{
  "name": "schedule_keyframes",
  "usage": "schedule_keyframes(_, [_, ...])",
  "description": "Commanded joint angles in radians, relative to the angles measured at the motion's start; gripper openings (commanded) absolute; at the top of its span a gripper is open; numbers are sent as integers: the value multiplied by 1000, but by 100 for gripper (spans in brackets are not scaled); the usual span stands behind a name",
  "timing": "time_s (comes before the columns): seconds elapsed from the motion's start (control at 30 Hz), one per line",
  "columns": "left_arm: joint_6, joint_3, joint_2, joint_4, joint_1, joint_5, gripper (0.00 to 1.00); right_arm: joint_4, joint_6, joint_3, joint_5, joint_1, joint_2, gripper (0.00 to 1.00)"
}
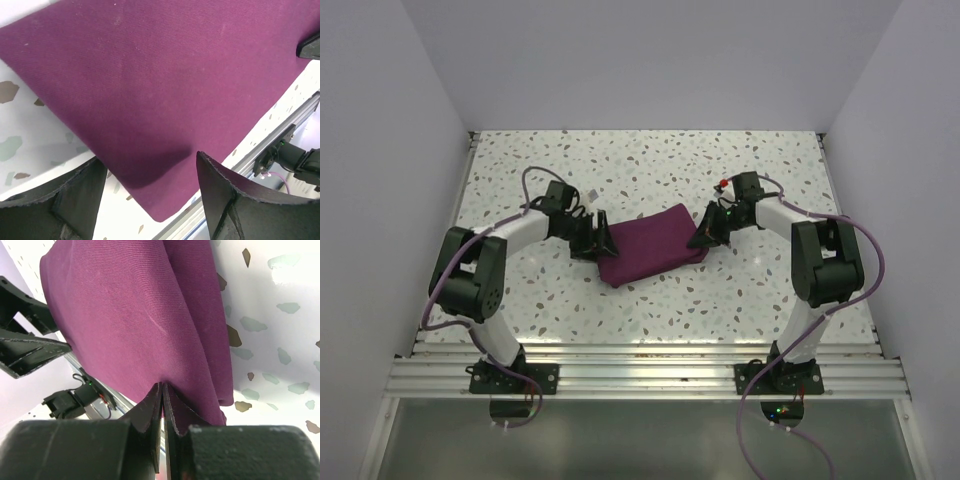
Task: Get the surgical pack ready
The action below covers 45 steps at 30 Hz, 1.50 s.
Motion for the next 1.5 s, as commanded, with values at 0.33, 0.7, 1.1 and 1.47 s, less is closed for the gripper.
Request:
schedule_keyframes(0.33, [-75, -40, -56, 204, 8, 136, 43, 14, -16, -8, 4, -1, 33, 7])
schedule_keyframes(0.7, [-80, -95, 8, 266, 13, 131, 0, 24, -15, -39, 30, -1, 33, 7])
schedule_keyframes(1.1, [6, 1, -101, -54, 19, -72, 56, -29, -7, -30, 24, -3, -43, 7])
schedule_keyframes(1.47, [39, 93, -196, -108, 16, -144, 27, -109, -38, 13, 43, -3, -82, 7])
